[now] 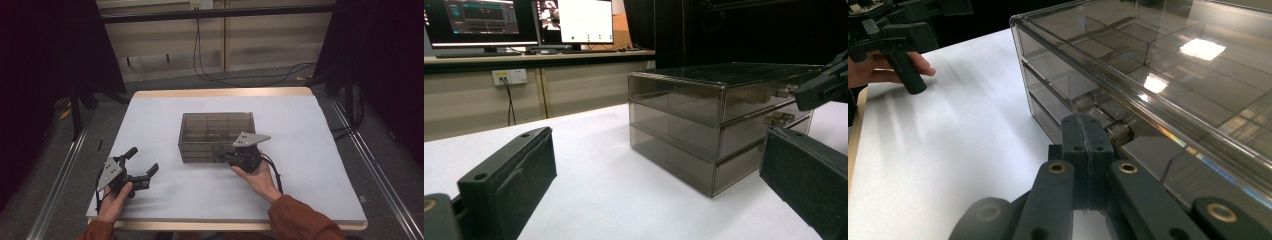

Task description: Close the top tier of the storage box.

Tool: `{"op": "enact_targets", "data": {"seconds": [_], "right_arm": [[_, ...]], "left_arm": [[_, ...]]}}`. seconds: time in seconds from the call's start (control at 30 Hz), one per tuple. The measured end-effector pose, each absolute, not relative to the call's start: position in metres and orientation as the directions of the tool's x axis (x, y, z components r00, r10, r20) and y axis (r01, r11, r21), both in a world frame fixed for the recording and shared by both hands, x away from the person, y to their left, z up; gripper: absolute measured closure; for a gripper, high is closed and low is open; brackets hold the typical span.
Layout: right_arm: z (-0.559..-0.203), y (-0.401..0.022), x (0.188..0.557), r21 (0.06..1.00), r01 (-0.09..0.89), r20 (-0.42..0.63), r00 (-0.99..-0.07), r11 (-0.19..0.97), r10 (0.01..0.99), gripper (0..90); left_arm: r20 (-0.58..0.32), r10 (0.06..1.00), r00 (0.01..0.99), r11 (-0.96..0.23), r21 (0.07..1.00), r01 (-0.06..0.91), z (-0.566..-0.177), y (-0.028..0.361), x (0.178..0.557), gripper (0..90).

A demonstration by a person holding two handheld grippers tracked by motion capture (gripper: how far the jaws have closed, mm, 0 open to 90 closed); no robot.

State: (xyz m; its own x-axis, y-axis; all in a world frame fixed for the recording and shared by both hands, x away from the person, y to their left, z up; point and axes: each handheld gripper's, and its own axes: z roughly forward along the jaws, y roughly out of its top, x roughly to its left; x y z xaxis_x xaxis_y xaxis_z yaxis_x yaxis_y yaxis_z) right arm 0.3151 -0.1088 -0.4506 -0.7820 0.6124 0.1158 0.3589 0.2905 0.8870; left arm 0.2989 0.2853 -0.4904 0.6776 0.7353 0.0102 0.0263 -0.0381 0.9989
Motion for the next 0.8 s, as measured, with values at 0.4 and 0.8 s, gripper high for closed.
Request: {"op": "enact_targets", "data": {"seconds": [0.4,0.8], "right_arm": [[-0.447,-0.111,0.308,0.877,0.389,0.165,-0.795,0.281,0.584,75.2],[-0.436,-0.131,0.294,0.881,0.386,0.169,-0.797,0.274,0.58,54.4]], "left_arm": [[0.012,0.737,0.676,-0.039,0.999,0.025,-0.49,0.285,0.299,1.6],[0.013,0.737,0.676,-0.04,0.999,0.024,-0.49,0.285,0.299,1.5]]}}
